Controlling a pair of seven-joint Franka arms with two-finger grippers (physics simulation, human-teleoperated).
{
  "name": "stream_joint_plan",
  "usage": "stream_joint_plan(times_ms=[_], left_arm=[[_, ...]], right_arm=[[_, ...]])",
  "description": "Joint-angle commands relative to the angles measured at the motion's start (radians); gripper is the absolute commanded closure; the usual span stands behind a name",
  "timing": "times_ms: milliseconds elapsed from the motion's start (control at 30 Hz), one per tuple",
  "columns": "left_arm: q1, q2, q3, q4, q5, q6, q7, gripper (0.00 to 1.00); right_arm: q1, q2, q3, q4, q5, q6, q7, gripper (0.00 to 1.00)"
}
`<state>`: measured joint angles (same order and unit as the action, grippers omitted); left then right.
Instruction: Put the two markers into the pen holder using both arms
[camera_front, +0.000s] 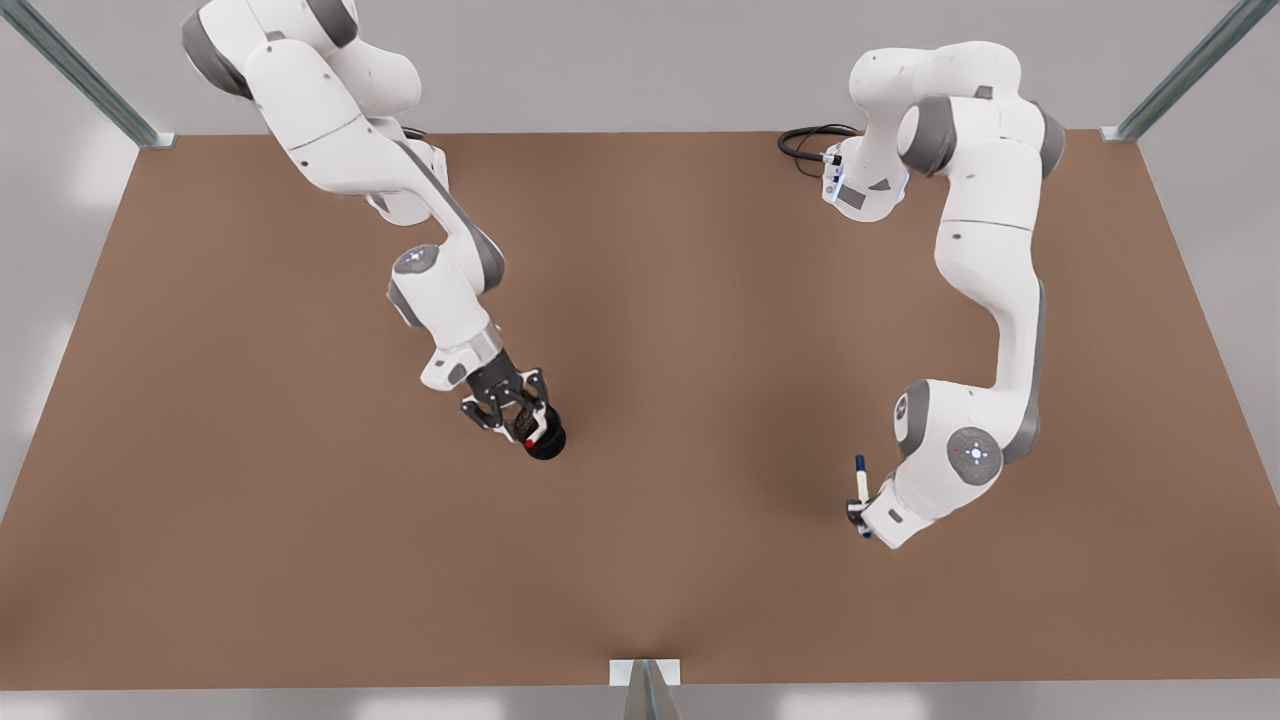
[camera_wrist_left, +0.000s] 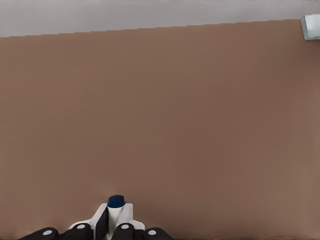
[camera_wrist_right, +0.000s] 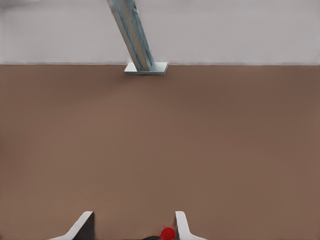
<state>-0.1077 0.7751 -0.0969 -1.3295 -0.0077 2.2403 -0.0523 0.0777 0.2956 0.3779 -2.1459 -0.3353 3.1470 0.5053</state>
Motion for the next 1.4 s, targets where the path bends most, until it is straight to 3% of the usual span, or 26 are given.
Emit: stream_joint_plan(times_ms=[0,67,167,200,300,400,567,667,833,900,1367], left_arm=[[0.003,-0.036,-0.040,0.003,-0.025,-0.109,0.054,0.79],[0.010,-0.079,-0.087,0.013,-0.074,-0.149,0.054,0.79],[-0.003,-0.070,-0.198,0.076,-0.094,-0.079,0.034,0.78],[-0.004,-0.054,-0.227,0.082,-0.104,-0.002,0.078,0.79],[-0.004,-0.022,-0.329,0.084,-0.173,0.206,0.288,0.79],[-0.027,0.029,-0.437,0.092,-0.187,0.461,0.407,0.79],[-0.208,0.118,-0.455,0.092,-0.179,1.030,0.407,0.79],[-0.286,0.159,-0.458,0.090,-0.181,1.182,0.318,0.79],[-0.359,0.211,-0.461,0.081,-0.180,1.246,0.210,0.79],[-0.405,0.265,-0.451,0.156,-0.161,1.246,0.212,0.79],[-0.440,0.351,-0.425,0.156,-0.150,1.246,0.184,0.79]], right_arm=[[-0.012,-0.102,0.004,0.107,-0.005,-0.365,-0.019,0.00],[-0.013,-0.087,0.036,0.516,0.065,-1.032,-0.100,0.00],[-0.151,-0.136,0.012,0.549,0.232,-1.264,-0.310,0.00],[-0.047,-0.184,-0.198,0.520,0.297,-1.329,-0.438,0.00],[-0.024,-0.207,-0.263,0.511,0.309,-1.463,-0.479,0.00],[-0.004,-0.174,-0.261,0.555,0.308,-1.440,-0.502,0.00],[-0.012,-0.179,-0.260,0.547,0.309,-1.470,-0.490,0.00],[-0.012,-0.179,-0.260,0.546,0.309,-1.472,-0.490,0.00],[-0.007,-0.176,-0.260,0.549,0.308,-1.463,-0.490,0.00],[-0.007,-0.176,-0.260,0.549,0.308,-1.461,-0.490,0.00],[-0.006,-0.167,-0.261,0.564,0.308,-1.437,-0.502,0.00]])
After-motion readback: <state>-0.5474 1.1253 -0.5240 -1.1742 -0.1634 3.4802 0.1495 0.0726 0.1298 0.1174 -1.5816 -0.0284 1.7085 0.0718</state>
